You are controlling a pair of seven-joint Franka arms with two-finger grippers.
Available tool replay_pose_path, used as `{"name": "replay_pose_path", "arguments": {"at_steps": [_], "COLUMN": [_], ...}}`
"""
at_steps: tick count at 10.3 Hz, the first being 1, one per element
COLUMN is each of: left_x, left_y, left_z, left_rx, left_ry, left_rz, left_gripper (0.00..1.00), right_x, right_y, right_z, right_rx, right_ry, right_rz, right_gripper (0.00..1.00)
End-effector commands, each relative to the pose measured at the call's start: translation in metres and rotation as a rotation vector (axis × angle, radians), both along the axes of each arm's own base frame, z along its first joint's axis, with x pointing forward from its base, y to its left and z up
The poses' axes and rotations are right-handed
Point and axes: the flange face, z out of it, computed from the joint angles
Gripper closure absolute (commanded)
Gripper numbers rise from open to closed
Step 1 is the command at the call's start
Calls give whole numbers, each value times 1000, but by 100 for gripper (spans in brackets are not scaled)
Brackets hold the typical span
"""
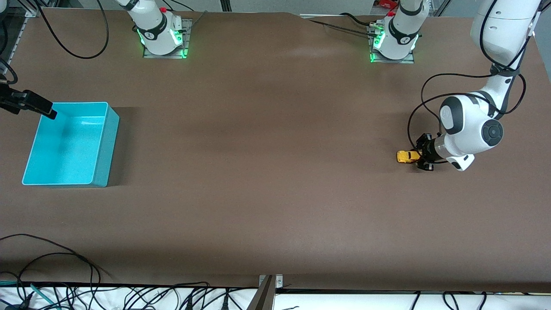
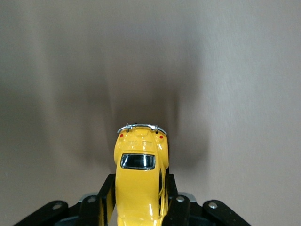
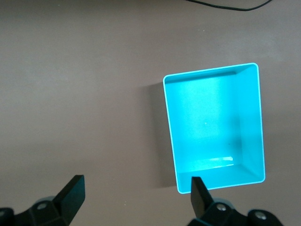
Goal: Wind up and store yellow beetle car
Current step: 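Grip the yellow car with the left gripper and drag it backward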
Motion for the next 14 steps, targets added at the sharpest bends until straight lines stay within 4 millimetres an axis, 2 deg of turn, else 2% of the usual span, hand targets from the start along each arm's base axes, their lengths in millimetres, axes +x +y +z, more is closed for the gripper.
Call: {"name": "replay_pose_path", "arguments": {"at_steps": [1,3,5,7,11,12,14], "left_x": [-1,-1,-3,-3,-3,-3,-3], "left_y": [-54,-65,-76,-77,-58,-42,-23], "left_z": [21,16,0,-4,-35,-35,-38], "left_rx": [-44,-44,-39,-38,-22,2,10], "left_ry": [3,13,19,15,-8,-11,-13], "left_rz": [4,32,52,52,48,41,22], "left_gripper": [100,100,100,100,100,100,100], "right_x": [-1,-1,-1,-1,-1,-1,-1], "right_y": [-2,-2,-2,-2,-2,-2,-2], "right_z": [9,9,9,9,9,9,9], "right_rx": [18,18,18,18,18,18,18], "right_ry": [-3,-3,-3,-3,-3,-3,-3], "right_rz": [3,3,3,3,3,3,3], "right_gripper": [0,0,0,0,0,0,0]}}
